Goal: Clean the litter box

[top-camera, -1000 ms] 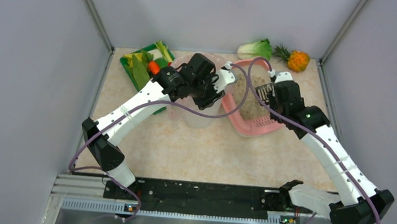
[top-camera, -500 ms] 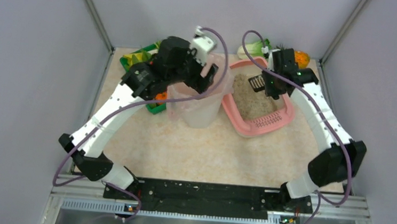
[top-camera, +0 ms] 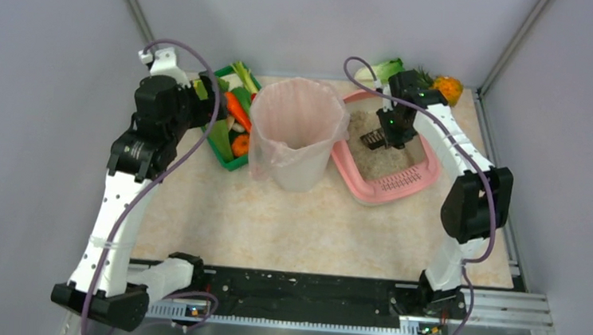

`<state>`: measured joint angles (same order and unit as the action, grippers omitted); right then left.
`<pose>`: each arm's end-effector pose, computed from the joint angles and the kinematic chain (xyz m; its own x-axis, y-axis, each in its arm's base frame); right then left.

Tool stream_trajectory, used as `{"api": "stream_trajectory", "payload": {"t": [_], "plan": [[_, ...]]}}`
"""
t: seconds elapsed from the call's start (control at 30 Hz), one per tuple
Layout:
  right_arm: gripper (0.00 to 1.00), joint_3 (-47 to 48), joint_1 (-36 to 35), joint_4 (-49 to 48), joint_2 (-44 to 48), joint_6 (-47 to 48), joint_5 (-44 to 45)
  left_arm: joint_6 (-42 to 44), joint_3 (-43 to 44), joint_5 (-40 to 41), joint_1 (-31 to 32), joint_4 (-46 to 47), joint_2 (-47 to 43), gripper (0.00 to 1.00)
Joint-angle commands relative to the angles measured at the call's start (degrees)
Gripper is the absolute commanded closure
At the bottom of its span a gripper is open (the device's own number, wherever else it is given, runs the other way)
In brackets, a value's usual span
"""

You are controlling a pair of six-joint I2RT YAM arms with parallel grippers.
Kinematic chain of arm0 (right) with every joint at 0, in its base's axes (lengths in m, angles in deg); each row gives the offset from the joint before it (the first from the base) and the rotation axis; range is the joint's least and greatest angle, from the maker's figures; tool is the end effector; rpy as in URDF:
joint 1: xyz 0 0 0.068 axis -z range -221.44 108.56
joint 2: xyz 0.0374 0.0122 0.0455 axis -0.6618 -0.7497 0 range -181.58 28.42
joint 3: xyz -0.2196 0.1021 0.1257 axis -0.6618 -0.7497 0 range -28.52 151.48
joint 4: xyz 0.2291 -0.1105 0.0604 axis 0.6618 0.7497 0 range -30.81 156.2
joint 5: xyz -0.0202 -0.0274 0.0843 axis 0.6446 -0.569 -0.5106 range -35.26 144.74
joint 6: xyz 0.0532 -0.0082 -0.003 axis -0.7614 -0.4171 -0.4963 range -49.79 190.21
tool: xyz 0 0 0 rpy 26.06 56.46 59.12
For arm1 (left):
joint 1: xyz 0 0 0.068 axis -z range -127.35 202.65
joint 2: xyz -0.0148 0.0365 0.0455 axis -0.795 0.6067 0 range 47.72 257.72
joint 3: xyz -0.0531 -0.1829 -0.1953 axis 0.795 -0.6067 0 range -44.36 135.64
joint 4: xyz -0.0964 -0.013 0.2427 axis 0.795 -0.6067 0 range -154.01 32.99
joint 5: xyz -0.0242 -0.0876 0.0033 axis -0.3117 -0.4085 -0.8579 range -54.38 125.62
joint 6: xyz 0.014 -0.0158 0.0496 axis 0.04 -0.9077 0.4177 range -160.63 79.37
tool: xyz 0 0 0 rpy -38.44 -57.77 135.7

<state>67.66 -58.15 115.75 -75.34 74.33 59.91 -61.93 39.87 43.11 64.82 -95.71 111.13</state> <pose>0.3661 0.1066 0.2986 -0.8417 -0.3274 -0.4293 -0.3101 0.9441 -0.1121 0.2099 -0.0405 0.4592 -0.3117 -0.3011 -0.9012 -0.0272 0.9509 -0.3083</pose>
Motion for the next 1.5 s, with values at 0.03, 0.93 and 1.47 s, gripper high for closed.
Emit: {"api": "stream_trajectory", "payload": {"t": [0.03,0.93,1.47], "plan": [[1.0,3.39,0.44,-1.31,-2.98,2.32,-2.85,0.17,-7.64,4.06,-3.61,7.17,-5.97,0.01],[1.0,-7.48,2.36,-37.02,-10.8,7.0,-10.02,5.03,-6.89,3.49,-4.32,6.3,-4.62,0.01],[1.0,-27.42,6.6,-63.83,0.34,2.49,-30.08,4.86,-7.57,2.73,-4.34,5.45,-5.8,0.01]]}}
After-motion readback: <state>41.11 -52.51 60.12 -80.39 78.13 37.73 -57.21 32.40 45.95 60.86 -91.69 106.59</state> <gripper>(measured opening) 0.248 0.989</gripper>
